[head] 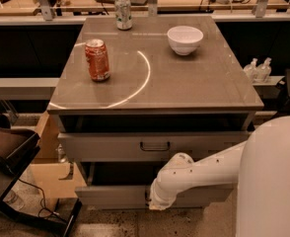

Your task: Open middle drawer

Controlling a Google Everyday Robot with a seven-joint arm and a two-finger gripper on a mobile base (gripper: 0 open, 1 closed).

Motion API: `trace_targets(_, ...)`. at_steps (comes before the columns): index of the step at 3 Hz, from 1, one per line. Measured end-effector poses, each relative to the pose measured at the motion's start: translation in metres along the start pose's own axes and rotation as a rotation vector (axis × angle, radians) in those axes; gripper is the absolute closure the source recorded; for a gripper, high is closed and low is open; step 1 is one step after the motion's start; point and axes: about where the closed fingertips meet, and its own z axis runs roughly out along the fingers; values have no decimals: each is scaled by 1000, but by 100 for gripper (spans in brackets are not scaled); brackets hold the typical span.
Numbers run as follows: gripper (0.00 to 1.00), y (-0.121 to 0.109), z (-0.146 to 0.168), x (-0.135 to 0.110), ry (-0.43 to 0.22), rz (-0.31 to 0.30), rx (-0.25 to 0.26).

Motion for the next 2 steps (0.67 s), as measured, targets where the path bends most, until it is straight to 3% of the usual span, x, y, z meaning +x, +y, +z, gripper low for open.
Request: trace_targets(2,100,15,-7,4,1,11,12)
